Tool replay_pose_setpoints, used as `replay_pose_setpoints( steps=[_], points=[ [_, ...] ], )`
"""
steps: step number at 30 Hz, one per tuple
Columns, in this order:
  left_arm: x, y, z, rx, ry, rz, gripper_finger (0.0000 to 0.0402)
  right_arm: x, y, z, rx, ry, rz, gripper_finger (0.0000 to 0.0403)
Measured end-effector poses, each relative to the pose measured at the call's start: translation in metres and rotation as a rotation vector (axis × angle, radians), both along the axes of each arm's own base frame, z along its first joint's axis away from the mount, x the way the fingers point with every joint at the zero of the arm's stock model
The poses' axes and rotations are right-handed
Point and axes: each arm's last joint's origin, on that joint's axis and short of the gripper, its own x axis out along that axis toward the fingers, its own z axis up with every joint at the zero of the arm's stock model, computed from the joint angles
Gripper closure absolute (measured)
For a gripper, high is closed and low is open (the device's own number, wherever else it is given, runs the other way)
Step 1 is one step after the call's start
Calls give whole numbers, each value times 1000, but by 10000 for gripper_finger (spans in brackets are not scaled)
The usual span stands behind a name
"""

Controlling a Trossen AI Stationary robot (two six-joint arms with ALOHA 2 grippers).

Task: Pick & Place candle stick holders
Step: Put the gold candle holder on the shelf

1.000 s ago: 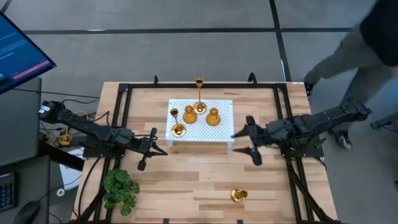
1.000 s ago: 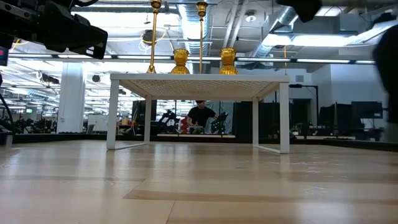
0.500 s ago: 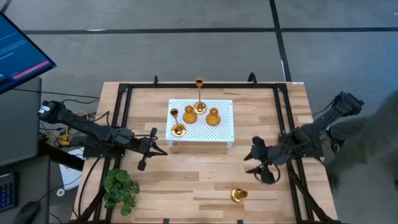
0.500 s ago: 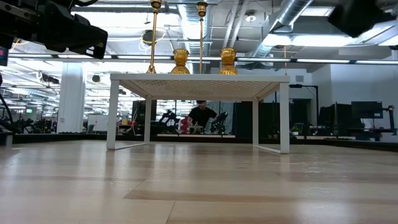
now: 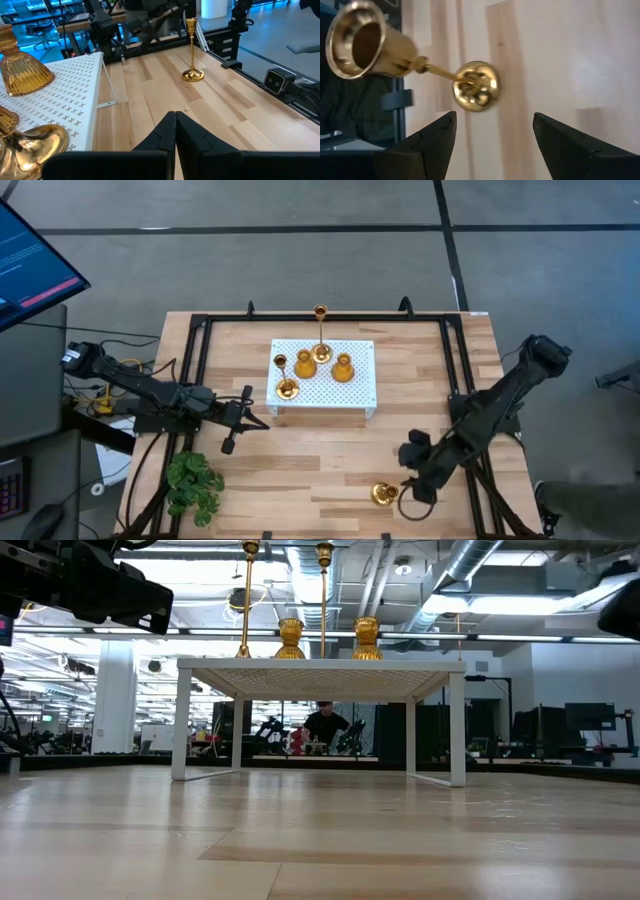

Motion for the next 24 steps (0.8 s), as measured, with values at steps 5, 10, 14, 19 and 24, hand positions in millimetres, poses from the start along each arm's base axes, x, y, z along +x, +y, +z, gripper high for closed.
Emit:
replay_pose_setpoints(
  steps=[5, 10, 14, 19, 24],
  points=[
    [0, 0, 0, 0, 0, 0, 394, 9, 23, -16, 45, -35, 28, 149],
    [0, 0, 0, 0, 0, 0, 394, 19, 37, -31, 75, -64, 32, 149],
    [0, 0, 0, 0, 0, 0, 394, 26, 39, -43, 54, -61, 12, 149],
    [0, 0, 0, 0, 0, 0, 394, 33, 34, -52, 7, -68, -30, 156],
    [0, 0, 0, 0, 0, 1, 394, 35, 34, -48, 13, -94, -20, 200]
  ],
)
